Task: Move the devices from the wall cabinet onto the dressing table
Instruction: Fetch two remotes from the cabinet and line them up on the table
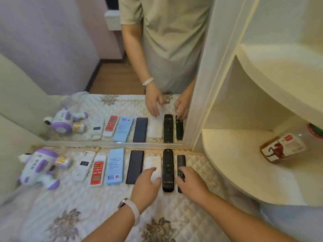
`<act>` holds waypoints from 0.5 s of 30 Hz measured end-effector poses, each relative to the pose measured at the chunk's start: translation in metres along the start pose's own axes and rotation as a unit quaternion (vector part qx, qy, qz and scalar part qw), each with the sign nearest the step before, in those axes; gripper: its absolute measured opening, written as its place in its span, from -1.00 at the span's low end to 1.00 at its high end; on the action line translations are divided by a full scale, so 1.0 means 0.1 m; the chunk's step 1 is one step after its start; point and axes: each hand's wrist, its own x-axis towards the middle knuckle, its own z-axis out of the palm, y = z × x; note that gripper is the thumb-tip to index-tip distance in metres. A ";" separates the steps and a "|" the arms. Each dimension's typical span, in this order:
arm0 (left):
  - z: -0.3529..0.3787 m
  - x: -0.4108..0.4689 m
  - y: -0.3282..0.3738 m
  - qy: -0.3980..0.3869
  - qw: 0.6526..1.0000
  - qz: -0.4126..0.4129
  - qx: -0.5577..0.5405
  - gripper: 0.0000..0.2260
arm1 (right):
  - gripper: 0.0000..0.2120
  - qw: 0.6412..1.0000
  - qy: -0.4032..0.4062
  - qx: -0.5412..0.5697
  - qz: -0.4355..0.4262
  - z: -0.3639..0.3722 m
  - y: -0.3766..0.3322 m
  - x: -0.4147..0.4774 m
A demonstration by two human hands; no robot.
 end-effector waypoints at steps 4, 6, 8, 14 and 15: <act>-0.21 -0.32 -0.13 0.082 0.991 0.041 0.094 -0.56 | -0.58 0.981 -0.006 -0.122 -0.153 -0.07 -0.19 -0.05; -0.29 -0.50 -0.23 0.133 0.979 0.053 0.148 -0.48 | -0.58 0.960 -0.019 -0.170 -0.220 -0.06 -0.29 -0.08; -0.37 -0.72 -0.33 0.169 0.971 0.029 0.167 -0.45 | -0.52 0.935 -0.027 -0.210 -0.284 -0.03 -0.42 -0.13; -0.45 -1.49 -0.68 0.241 0.938 -0.051 0.243 -0.53 | -0.50 0.851 -0.045 -0.272 -0.446 0.14 -0.91 -0.46; -0.45 -1.64 -0.73 0.250 0.932 -0.060 0.255 -0.55 | -0.50 0.833 -0.040 -0.282 -0.475 0.19 -1.02 -0.55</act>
